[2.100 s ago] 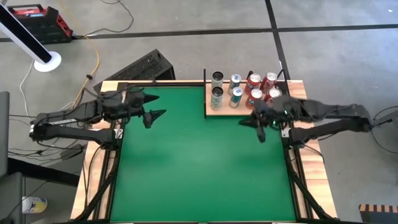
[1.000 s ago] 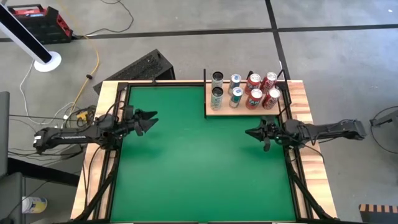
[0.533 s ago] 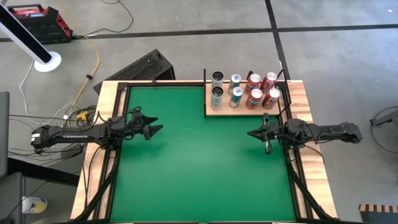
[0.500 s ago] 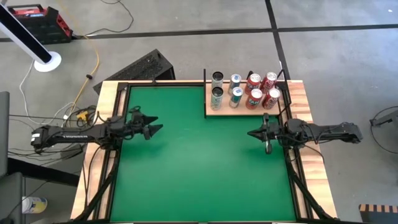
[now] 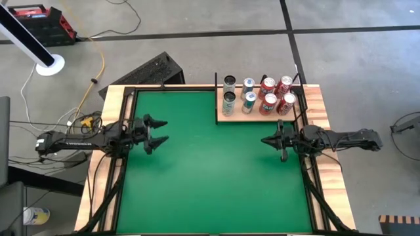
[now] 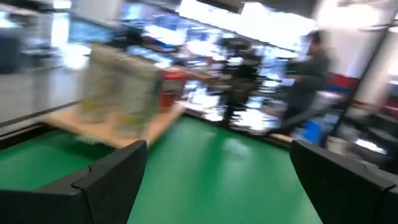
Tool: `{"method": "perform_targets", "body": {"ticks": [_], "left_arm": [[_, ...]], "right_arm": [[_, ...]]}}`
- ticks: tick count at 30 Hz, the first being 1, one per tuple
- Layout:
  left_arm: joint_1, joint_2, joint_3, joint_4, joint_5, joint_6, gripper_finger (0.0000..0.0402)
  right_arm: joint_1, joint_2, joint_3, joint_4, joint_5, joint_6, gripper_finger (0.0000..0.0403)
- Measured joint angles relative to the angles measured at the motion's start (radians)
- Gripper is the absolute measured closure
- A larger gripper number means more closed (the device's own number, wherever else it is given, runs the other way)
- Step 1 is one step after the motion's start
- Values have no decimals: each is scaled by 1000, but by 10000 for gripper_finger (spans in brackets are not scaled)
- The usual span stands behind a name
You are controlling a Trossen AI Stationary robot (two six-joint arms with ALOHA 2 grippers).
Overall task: Place canned beverage on shelf
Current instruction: Return to Home position
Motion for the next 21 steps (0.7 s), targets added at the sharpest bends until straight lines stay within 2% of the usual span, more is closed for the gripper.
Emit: {"method": "perform_targets", "body": {"ticks": [4,6,10,14,21], "left_arm": [[0,-90,-1,-123,185,17,22],[-1,-134,-1,-221,220,29,22],[0,-175,-1,-445,157,8,22],[-1,-157,10,-467,73,-66,22],[-1,-155,10,-468,64,-61,22]], "right_arm": [[0,0,0,0,0,27,365],[0,0,0,0,0,27,365],[0,0,0,0,0,27,365],[0,0,0,0,0,28,365],[0,0,-1,0,1,28,365]]}}
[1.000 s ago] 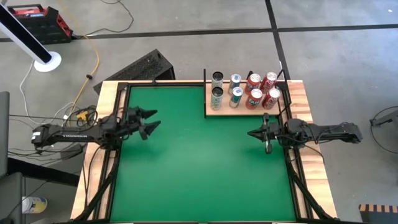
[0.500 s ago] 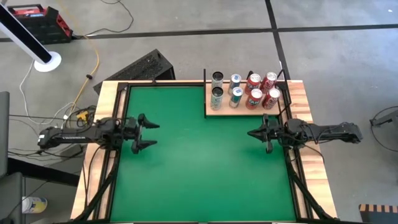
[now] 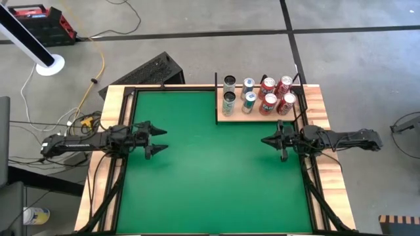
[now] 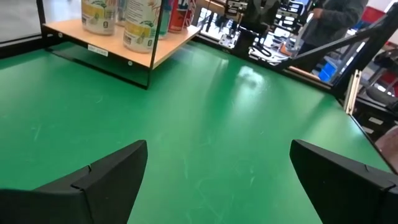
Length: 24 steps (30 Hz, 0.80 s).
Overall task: Place canned beverage on shelf
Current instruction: Return to Home position
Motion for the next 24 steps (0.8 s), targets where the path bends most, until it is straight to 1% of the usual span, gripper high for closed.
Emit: {"method": "perform_targets", "body": {"ticks": [24], "left_arm": [[0,0,1,-3,-2,15,22]], "right_arm": [[0,0,0,0,0,0,365]]}}
